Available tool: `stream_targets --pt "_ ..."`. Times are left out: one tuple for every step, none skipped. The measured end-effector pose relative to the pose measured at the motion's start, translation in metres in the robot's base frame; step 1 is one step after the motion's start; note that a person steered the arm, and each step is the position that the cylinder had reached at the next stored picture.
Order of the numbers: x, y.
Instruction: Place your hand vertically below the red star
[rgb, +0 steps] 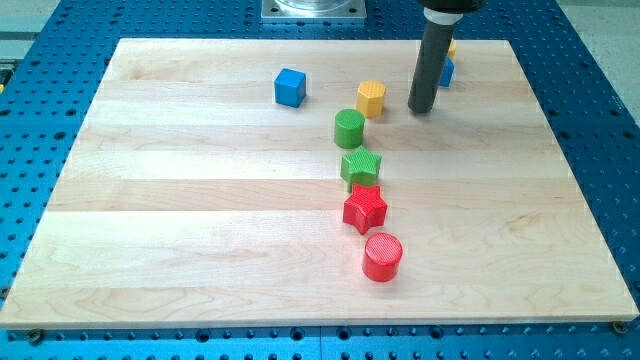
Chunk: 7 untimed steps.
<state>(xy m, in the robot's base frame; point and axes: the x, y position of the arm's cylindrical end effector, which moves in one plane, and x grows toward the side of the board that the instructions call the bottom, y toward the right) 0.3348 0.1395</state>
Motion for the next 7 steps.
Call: stream_targets --pt "0.001 0.0" --pt "0.001 0.0" --pt "0.001 0.001" --pt "0.003 0.058" --pt "-0.008 0.059" --pt "-0.01 0.059" --pt "-0.01 0.059"
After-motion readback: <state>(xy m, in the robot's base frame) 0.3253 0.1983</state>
